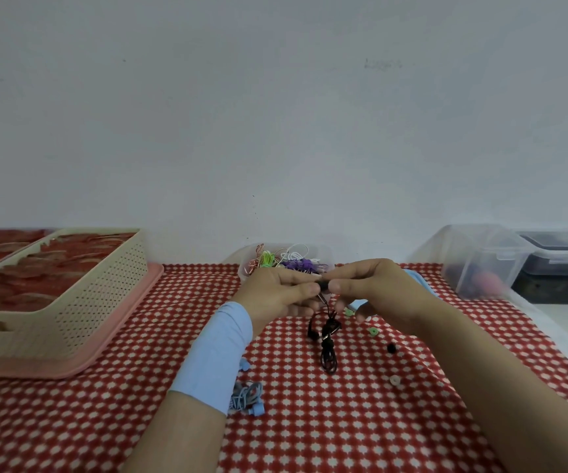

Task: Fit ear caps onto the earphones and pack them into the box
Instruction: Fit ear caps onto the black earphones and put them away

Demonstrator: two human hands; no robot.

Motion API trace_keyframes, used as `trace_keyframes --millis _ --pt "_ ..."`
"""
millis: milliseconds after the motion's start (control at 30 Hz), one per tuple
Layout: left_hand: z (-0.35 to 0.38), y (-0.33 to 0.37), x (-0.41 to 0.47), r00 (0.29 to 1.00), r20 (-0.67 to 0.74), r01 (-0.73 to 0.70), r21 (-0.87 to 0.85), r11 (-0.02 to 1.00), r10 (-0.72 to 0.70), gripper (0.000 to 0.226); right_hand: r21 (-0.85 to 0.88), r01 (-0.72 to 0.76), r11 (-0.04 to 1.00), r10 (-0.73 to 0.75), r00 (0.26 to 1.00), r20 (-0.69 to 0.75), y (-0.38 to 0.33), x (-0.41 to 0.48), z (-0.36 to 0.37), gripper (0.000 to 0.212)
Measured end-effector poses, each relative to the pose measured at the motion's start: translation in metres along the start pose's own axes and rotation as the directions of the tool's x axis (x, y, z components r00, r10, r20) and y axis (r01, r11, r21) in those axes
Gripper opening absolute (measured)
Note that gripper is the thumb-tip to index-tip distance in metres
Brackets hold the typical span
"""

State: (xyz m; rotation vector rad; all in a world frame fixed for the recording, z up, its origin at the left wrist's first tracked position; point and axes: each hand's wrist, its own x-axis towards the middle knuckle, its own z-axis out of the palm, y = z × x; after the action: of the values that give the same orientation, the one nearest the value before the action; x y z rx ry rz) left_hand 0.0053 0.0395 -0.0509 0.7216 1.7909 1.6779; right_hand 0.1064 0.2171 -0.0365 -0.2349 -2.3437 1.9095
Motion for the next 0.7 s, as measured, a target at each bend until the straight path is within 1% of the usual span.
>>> trace_keyframes --millis 100,233,367,433,500,600,700 --pt "0.0014 0.0006 0.0000 0.999 0.028 -0.027 0.033 0.999 0.026 0.026 0.015 -0.049 0.999 0.049 0.998 0.026 0.0007 0.0001 -0.0008 0.016" --pt "0.0014 0.0005 -0.0001 0.998 0.028 -0.052 0.091 0.994 0.050 0.025 -0.007 -0.098 0.995 0.098 0.994 0.056 -0.0016 0.0004 -0.0025 0.018" --pt "0.0012 -0.0001 0.0001 0.998 0.040 -0.044 0.054 0.998 0.041 0.025 0.023 -0.097 0.995 0.094 0.990 0.101 -0.0018 0.0004 -0.0059 0.035" --pt "0.0015 0.0008 0.0002 0.999 0.034 -0.044 0.041 0.998 0.042 0.025 0.038 -0.102 0.994 0.098 0.990 0.101 -0.0010 0.0007 -0.0064 0.036" --pt "0.0016 0.0015 -0.0002 0.999 0.030 -0.045 0.049 0.998 0.044 0.025 0.042 -0.110 0.993 0.105 0.989 0.103 -0.0004 0.0008 -0.0061 0.031" --pt "0.0034 0.0033 -0.0015 0.998 0.011 -0.062 0.092 0.994 0.061 0.025 0.017 -0.094 0.995 0.092 0.992 0.083 -0.0003 0.0011 -0.0061 0.016" --pt "0.0027 0.0065 -0.0018 0.997 -0.013 -0.078 0.132 0.988 0.080 0.025 0.014 -0.077 0.997 0.076 0.995 0.059 -0.0027 0.0007 -0.0050 0.013"
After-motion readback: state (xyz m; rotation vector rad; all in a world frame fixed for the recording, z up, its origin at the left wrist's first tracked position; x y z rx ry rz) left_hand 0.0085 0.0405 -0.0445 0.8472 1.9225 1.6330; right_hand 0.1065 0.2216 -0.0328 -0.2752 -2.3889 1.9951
